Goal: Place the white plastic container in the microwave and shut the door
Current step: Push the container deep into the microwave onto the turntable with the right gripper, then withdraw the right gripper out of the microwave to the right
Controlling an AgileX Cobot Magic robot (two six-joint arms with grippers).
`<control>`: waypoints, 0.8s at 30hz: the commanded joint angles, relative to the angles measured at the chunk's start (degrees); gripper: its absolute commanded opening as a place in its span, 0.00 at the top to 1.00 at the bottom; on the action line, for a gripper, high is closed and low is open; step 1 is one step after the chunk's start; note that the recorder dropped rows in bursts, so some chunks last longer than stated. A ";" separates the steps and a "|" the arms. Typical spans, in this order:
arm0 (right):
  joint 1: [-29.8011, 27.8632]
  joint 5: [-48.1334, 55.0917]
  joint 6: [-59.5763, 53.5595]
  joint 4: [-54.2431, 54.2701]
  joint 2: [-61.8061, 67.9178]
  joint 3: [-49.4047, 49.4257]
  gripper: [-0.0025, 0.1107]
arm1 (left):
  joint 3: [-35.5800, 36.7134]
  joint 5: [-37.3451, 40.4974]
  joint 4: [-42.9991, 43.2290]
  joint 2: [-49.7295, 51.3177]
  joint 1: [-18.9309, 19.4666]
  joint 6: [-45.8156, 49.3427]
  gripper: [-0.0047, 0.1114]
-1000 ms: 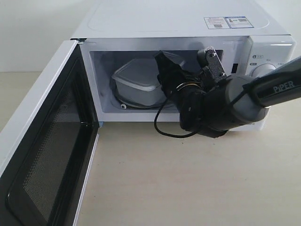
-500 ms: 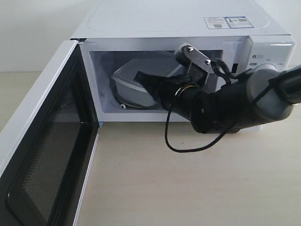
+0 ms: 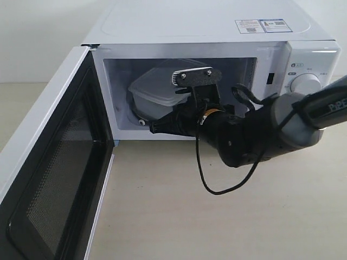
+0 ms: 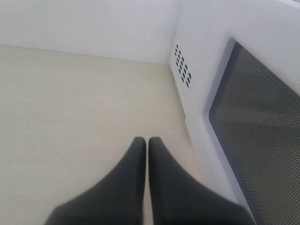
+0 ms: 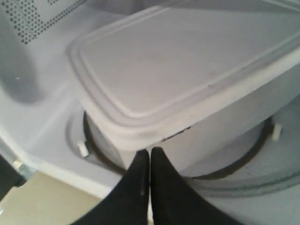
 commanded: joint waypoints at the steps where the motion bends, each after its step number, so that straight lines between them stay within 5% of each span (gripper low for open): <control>1: -0.39 -0.79 -0.69 0.30 2.20 -3.84 0.98 | 0.23 -0.02 0.00 -0.15 0.20 -0.48 0.92; 13: 0.08 10.34 -4.06 0.30 0.12 -5.58 0.98 | 0.23 -0.02 0.00 -0.15 0.20 -0.48 0.92; 24: 11.10 -9.97 -3.77 1.56 -19.56 24.67 0.98 | 0.23 -0.02 0.00 -0.15 0.20 -0.48 0.92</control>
